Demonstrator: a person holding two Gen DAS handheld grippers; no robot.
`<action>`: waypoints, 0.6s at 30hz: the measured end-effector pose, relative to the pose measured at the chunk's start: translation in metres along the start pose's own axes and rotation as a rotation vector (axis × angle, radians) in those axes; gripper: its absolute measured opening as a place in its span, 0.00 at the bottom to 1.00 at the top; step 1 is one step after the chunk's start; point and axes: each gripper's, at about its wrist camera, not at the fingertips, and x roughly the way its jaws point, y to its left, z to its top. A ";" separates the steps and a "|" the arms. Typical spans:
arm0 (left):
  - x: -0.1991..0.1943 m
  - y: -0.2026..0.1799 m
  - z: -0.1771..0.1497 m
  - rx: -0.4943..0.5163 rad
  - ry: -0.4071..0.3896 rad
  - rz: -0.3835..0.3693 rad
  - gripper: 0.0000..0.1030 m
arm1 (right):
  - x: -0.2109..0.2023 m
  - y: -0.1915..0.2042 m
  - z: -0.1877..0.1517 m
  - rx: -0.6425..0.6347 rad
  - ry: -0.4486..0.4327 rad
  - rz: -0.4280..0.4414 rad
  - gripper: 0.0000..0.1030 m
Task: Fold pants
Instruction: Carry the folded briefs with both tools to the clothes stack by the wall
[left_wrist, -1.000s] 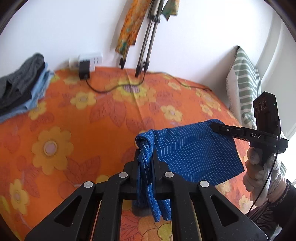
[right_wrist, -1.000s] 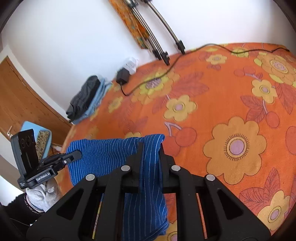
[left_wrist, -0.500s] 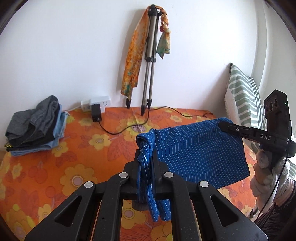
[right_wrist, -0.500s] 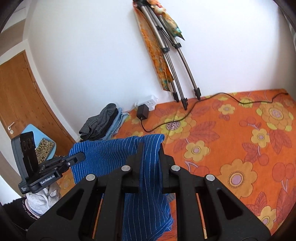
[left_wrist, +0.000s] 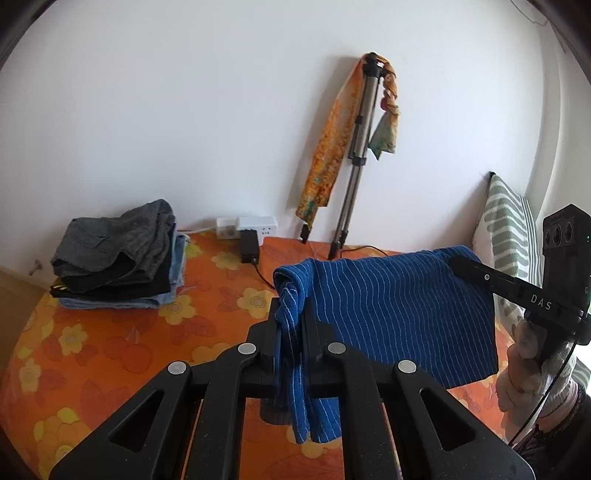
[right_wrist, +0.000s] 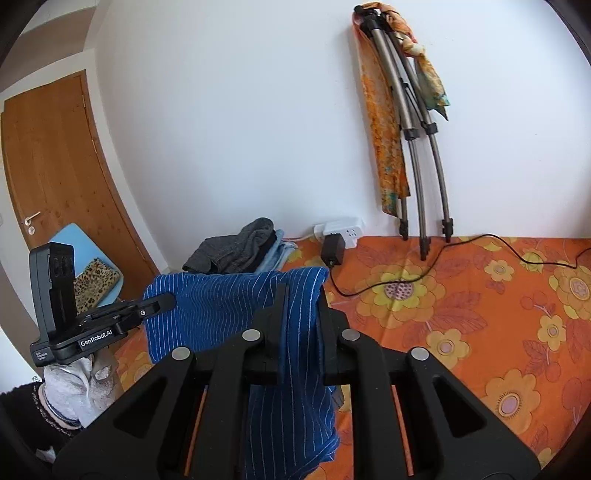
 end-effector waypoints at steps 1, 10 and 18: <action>-0.004 0.008 0.005 -0.001 -0.013 0.015 0.07 | 0.005 0.008 0.003 -0.011 -0.001 0.007 0.12; -0.015 0.085 0.035 -0.042 -0.106 0.126 0.07 | 0.072 0.083 0.045 -0.111 -0.028 0.070 0.12; -0.019 0.153 0.064 -0.040 -0.172 0.233 0.07 | 0.157 0.130 0.077 -0.172 -0.015 0.103 0.12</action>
